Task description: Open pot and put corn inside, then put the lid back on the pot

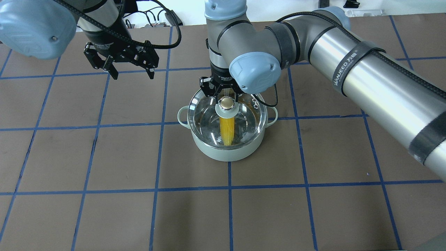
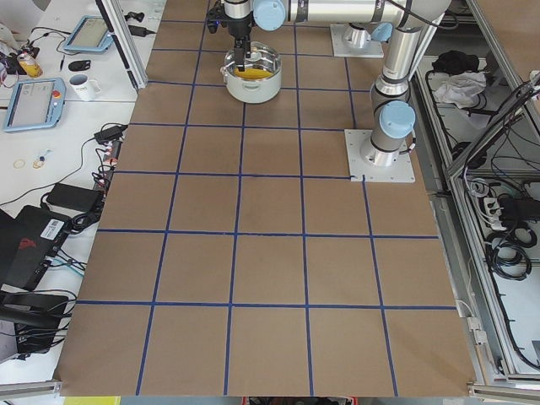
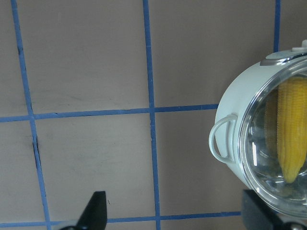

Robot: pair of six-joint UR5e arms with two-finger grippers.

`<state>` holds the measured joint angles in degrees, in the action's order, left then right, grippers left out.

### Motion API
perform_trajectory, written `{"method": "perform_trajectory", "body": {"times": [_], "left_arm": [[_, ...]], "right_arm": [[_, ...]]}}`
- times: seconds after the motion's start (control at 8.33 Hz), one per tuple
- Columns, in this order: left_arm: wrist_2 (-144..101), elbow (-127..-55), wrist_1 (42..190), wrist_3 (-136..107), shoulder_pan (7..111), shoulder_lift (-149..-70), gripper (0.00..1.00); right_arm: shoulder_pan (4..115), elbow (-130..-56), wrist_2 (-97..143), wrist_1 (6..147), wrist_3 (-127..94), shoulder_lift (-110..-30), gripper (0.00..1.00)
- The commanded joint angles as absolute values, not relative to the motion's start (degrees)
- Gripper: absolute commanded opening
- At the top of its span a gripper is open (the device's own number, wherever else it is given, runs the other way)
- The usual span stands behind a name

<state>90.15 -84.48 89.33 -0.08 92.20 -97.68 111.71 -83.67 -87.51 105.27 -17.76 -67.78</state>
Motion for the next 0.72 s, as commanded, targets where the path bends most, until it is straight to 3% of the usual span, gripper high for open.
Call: {"method": "perform_trajectory", "body": {"times": [0.0, 0.6], "left_arm": [[90.3, -84.5, 89.4, -0.1, 92.2, -97.6, 1.0], [90.4, -84.5, 89.3, 0.1, 92.1, -97.6, 1.0]], "right_arm": [[111.7, -83.7, -87.7, 105.3, -17.8, -67.9, 0.89], [110.6, -83.5, -88.0, 101.4, -16.7, -78.0, 1.0]]}}
